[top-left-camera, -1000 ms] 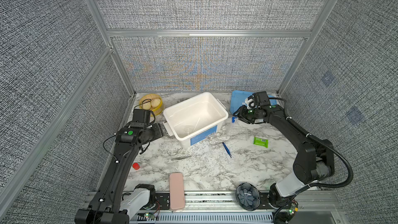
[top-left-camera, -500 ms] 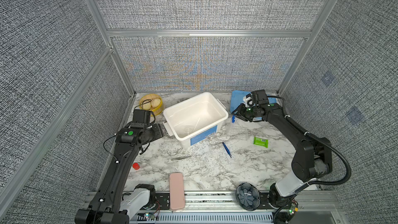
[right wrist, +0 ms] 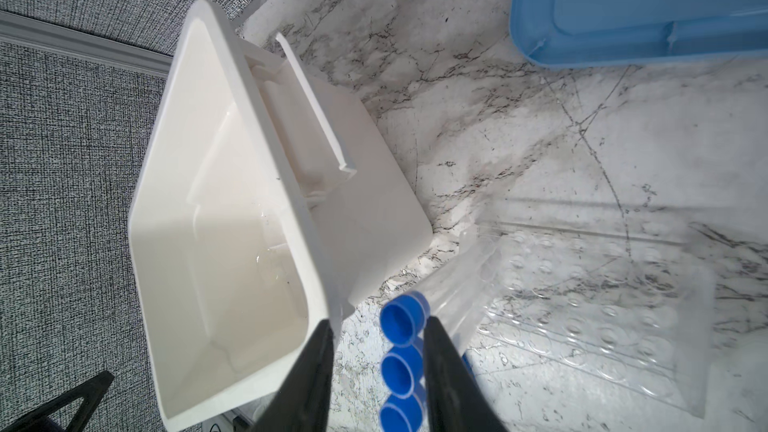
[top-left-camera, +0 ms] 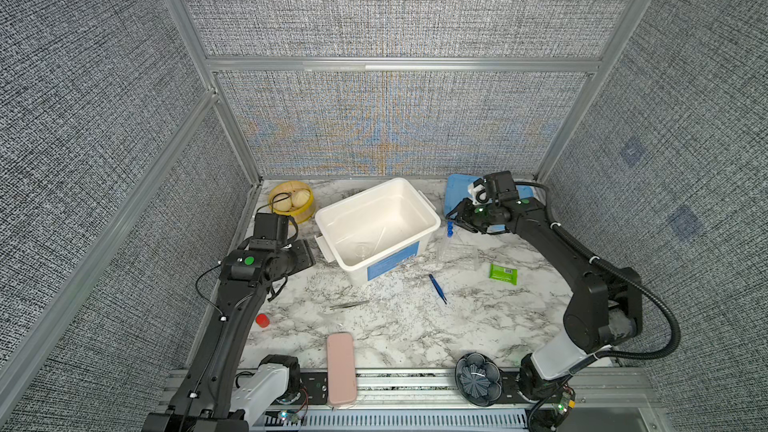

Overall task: Organize the chemistry lab equipment
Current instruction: 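Lower the open right gripper over the blue-capped tubes, then move the open right gripper to the blue plastic tweezers and lower around them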

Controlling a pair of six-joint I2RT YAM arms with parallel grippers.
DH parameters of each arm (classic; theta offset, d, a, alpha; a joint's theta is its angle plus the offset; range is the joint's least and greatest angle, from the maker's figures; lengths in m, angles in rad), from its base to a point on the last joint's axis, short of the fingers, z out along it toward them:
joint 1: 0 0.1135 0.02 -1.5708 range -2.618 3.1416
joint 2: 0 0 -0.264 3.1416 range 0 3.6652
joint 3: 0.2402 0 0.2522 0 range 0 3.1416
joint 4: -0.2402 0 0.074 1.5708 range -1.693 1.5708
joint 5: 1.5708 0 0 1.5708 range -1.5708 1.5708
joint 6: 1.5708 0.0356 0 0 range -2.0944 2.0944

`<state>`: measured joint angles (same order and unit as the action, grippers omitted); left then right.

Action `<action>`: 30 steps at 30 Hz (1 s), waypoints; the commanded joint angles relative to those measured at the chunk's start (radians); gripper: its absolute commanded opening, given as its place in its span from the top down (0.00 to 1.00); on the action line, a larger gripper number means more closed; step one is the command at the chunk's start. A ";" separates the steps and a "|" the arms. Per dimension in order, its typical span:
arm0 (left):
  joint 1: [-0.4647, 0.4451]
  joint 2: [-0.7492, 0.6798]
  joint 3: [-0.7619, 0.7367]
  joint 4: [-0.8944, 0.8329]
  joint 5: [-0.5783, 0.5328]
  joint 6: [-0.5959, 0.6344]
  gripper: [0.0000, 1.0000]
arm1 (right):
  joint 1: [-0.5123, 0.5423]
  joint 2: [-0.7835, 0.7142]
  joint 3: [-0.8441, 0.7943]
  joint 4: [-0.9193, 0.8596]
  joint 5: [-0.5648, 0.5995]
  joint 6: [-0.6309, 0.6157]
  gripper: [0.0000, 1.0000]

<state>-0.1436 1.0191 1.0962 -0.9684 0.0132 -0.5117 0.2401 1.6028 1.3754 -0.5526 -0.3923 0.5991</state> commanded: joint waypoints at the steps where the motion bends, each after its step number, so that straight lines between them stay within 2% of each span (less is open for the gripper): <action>1: 0.000 -0.017 0.015 -0.022 -0.021 0.004 0.32 | 0.001 -0.035 0.012 -0.041 0.045 -0.042 0.59; 7: 0.001 -0.045 0.024 -0.103 0.015 0.014 0.30 | 0.017 -0.145 0.005 -0.116 0.128 -0.137 0.56; 13: 0.000 -0.108 0.001 -0.192 0.045 0.008 0.29 | 0.170 -0.254 -0.001 -0.282 0.315 -0.290 0.54; 19: 0.000 -0.154 -0.030 -0.236 0.116 0.006 0.28 | 0.301 -0.404 -0.156 -0.342 0.364 -0.317 0.54; 25: 0.000 -0.181 -0.067 -0.238 0.136 -0.021 0.28 | 0.413 -0.494 -0.402 -0.280 0.361 -0.277 0.54; 30: 0.000 -0.173 -0.057 -0.228 0.121 -0.038 0.28 | 0.441 -0.431 -0.537 -0.118 0.313 -0.292 0.53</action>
<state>-0.1436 0.8429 1.0306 -1.2011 0.1322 -0.5312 0.6701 1.1439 0.8700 -0.7868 -0.0601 0.3126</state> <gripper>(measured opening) 0.723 0.461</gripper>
